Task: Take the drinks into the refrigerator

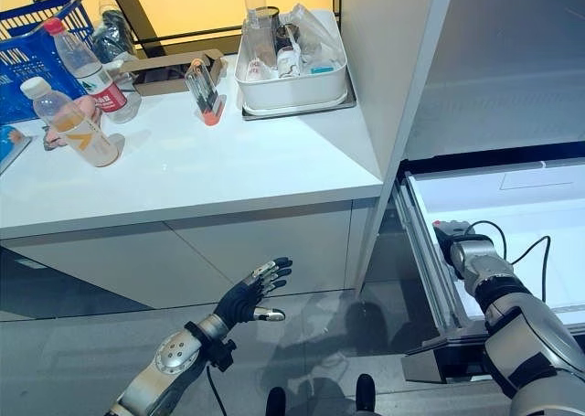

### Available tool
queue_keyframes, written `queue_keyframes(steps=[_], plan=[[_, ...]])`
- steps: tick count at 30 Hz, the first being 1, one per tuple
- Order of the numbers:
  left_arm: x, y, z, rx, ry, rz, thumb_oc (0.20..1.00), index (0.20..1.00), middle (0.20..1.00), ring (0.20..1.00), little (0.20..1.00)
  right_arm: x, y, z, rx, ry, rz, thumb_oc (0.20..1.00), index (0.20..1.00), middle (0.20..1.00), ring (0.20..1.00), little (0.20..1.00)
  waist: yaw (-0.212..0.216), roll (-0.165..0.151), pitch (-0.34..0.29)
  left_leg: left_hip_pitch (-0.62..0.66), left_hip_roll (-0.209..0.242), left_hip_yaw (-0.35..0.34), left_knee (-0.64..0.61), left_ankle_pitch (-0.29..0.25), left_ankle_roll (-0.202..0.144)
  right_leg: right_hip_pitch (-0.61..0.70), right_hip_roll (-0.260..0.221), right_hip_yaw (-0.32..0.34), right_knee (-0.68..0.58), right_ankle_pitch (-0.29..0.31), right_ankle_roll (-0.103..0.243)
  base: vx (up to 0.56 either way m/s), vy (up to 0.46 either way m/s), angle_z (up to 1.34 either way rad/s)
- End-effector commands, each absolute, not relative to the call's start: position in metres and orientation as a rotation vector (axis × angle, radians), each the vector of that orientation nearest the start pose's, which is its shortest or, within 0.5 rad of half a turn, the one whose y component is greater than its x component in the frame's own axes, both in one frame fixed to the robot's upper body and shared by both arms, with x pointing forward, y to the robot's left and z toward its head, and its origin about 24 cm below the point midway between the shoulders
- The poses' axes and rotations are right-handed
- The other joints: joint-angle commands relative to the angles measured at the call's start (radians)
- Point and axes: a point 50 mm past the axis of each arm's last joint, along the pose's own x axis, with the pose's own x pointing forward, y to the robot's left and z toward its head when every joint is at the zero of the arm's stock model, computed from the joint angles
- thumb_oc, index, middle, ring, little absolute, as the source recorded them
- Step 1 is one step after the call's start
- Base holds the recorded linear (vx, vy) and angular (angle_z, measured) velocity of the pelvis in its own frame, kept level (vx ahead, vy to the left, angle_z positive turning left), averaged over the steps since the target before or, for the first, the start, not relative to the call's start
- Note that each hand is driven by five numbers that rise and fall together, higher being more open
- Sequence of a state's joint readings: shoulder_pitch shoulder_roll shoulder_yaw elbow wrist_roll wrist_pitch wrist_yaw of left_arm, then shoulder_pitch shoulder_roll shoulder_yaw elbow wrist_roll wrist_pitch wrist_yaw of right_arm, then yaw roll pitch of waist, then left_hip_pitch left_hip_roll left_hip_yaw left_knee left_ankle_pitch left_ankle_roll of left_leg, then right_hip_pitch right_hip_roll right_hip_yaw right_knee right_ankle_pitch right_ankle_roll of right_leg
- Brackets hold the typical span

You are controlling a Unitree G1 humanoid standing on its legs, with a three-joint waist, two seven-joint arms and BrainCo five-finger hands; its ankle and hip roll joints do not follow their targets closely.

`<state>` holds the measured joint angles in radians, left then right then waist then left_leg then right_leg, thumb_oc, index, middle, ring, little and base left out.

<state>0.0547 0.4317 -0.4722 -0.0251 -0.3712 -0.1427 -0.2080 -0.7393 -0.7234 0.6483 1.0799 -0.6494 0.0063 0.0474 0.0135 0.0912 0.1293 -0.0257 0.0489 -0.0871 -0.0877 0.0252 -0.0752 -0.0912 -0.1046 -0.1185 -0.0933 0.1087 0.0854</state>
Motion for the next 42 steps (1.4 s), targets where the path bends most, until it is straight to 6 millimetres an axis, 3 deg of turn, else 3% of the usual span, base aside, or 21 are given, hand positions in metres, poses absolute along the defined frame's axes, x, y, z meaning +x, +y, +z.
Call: queue_keyframes(steps=[1, 3, 9, 11, 12, 14, 15, 19, 21, 23, 24, 27, 35, 39, 42], plan=[[0.217, 0.115, 0.059, -0.033, -0.111, -0.649, 1.000, 1.000, 1.000, 1.000, 1.000, 0.351, -0.223, 0.021, -1.464, 0.378, 0.382, 0.200, 0.200, 0.200, 0.200, 0.200, 0.037, -0.081, 0.027, -0.049, -0.075, -0.012, 0.016, -0.032, 0.057, 0.032, -0.054, 0.041, 0.022, -0.060, 0.041, 0.00, 0.000, 0.00], [0.218, 0.115, 0.060, -0.035, -0.115, -0.643, 1.000, 1.000, 1.000, 1.000, 1.000, 0.348, -0.226, 0.016, -1.396, 0.411, 0.352, 1.000, 1.000, 1.000, 1.000, 1.000, 0.040, -0.081, 0.026, -0.048, -0.074, -0.012, 0.016, -0.032, 0.057, 0.033, -0.053, 0.040, 0.022, -0.059, 0.041, 0.00, 0.000, 0.00], [0.219, 0.119, 0.062, -0.037, -0.125, -0.623, 1.000, 1.000, 1.000, 1.000, 1.000, 0.351, -0.229, 0.021, -1.165, 0.400, 0.248, 1.000, 1.000, 1.000, 1.000, 1.000, 0.041, -0.085, 0.020, -0.042, -0.072, -0.016, 0.016, -0.032, 0.056, 0.039, -0.052, 0.039, 0.022, -0.060, 0.041, 0.00, 0.000, 0.00], [0.219, 0.124, 0.063, -0.039, -0.128, -0.603, 1.000, 1.000, 1.000, 1.000, 1.000, 0.354, -0.236, 0.037, -0.989, 0.322, 0.153, 1.000, 1.000, 1.000, 1.000, 1.000, 0.032, -0.088, 0.016, -0.040, -0.071, -0.014, 0.016, -0.032, 0.056, 0.039, -0.050, 0.041, 0.021, -0.059, 0.041, 0.00, 0.000, 0.00], [0.218, 0.129, 0.063, -0.041, -0.128, -0.584, 1.000, 1.000, 1.000, 1.000, 1.000, 0.354, -0.246, 0.060, -0.837, 0.198, 0.065, 1.000, 1.000, 1.000, 1.000, 1.000, 0.021, -0.091, 0.015, -0.038, -0.071, -0.010, 0.016, -0.032, 0.056, 0.039, -0.048, 0.044, 0.021, -0.059, 0.042, 0.00, 0.000, 0.00], [0.217, 0.130, 0.062, -0.042, -0.124, -0.585, 1.000, 1.000, 1.000, 1.000, 1.000, 0.350, -0.249, 0.066, -0.782, 0.149, 0.042, 1.000, 1.000, 1.000, 1.000, 1.000, 0.018, -0.093, 0.013, -0.035, -0.070, -0.007, 0.016, -0.034, 0.056, 0.039, -0.048, 0.046, 0.022, -0.059, 0.043, 0.00, 0.000, 0.00], [0.215, 0.134, 0.061, -0.043, -0.118, -0.581, 1.000, 1.000, 1.000, 1.000, 1.000, 0.340, -0.258, 0.084, -0.646, 0.034, -0.020, 1.000, 1.000, 1.000, 1.000, 1.000, 0.005, -0.096, 0.008, -0.031, -0.069, -0.003, 0.017, -0.037, 0.057, 0.039, -0.047, 0.050, 0.021, -0.059, 0.045, 0.00, -0.001, -0.04], [0.212, 0.137, 0.060, -0.043, -0.107, -0.585, 1.000, 1.000, 1.000, 1.000, 1.000, 0.321, -0.283, 0.104, -0.556, -0.085, -0.123, 1.000, 1.000, 1.000, 1.000, 1.000, -0.011, -0.101, -0.004, -0.023, -0.068, 0.006, 0.016, -0.042, 0.059, 0.043, -0.045, 0.057, 0.020, -0.061, 0.046, 0.00, -0.002, 0.01], [0.210, 0.141, 0.059, -0.038, -0.105, -0.590, 1.000, 1.000, 1.000, 1.000, 1.000, 0.301, -0.305, 0.133, -0.474, -0.224, -0.221, 1.000, 1.000, 1.000, 1.000, 1.000, -0.034, -0.106, -0.014, -0.024, -0.066, 0.017, 0.018, -0.037, 0.059, 0.035, -0.043, 0.068, 0.020, -0.052, 0.046, -0.01, 0.001, -0.07], [0.209, 0.141, 0.059, -0.038, -0.102, -0.595, 1.000, 1.000, 1.000, 1.000, 1.000, 0.294, -0.309, 0.140, -0.449, -0.266, -0.245, 1.000, 1.000, 1.000, 1.000, 1.000, -0.037, -0.108, -0.024, -0.016, -0.063, 0.021, 0.014, -0.049, 0.059, 0.039, -0.040, 0.071, 0.017, -0.060, 0.047, 0.01, -0.012, -0.09], [0.209, 0.143, 0.060, -0.028, -0.106, -0.596, 1.000, 1.000, 1.000, 1.000, 1.000, 0.279, -0.318, 0.158, -0.388, -0.370, -0.293, 1.000, 1.000, 1.000, 1.000, 1.000, -0.057, -0.112, -0.030, -0.018, -0.062, 0.032, 0.017, -0.042, 0.059, 0.029, -0.039, 0.084, 0.017, -0.049, 0.047, -0.03, -0.013, -0.09], [0.208, 0.143, 0.061, -0.008, -0.112, -0.605, 1.000, 1.000, 1.000, 1.000, 1.000, 0.260, -0.336, 0.167, -0.303, -0.433, -0.361, 1.000, 1.000, 1.000, 1.000, 1.000, -0.075, -0.115, -0.044, -0.009, -0.058, 0.049, 0.015, -0.048, 0.058, 0.027, -0.033, 0.100, 0.014, -0.050, 0.048, 0.00, -0.007, -0.15], [0.208, 0.144, 0.056, -0.007, -0.097, -0.604, 1.000, 1.000, 1.000, 1.000, 1.000, 0.224, -0.374, 0.153, -0.182, -0.442, -0.581, 1.000, 1.000, 1.000, 1.000, 1.000, -0.113, -0.113, -0.069, 0.018, -0.048, 0.090, 0.016, -0.065, 0.059, 0.028, -0.020, 0.144, 0.014, -0.052, 0.050, 0.02, -0.005, -0.19], [0.210, 0.141, 0.051, 0.002, -0.080, -0.618, 1.000, 1.000, 1.000, 1.000, 1.000, 0.199, -0.402, 0.127, -0.009, -0.419, -0.768, 1.000, 1.000, 1.000, 1.000, 1.000, -0.143, -0.106, -0.081, 0.034, -0.045, 0.110, 0.016, -0.076, 0.061, 0.028, -0.013, 0.167, 0.015, -0.053, 0.050, 0.02, 0.009, -0.25], [0.211, 0.142, 0.050, 0.005, -0.080, -0.614, 1.000, 1.000, 1.000, 1.000, 1.000, 0.181, -0.415, 0.115, 0.002, -0.380, -0.854, 1.000, 1.000, 1.000, 1.000, 1.000, -0.155, -0.101, -0.088, 0.043, -0.043, 0.125, 0.017, -0.082, 0.062, 0.026, -0.010, 0.186, 0.016, -0.053, 0.052, 0.01, 0.016, -0.18]])
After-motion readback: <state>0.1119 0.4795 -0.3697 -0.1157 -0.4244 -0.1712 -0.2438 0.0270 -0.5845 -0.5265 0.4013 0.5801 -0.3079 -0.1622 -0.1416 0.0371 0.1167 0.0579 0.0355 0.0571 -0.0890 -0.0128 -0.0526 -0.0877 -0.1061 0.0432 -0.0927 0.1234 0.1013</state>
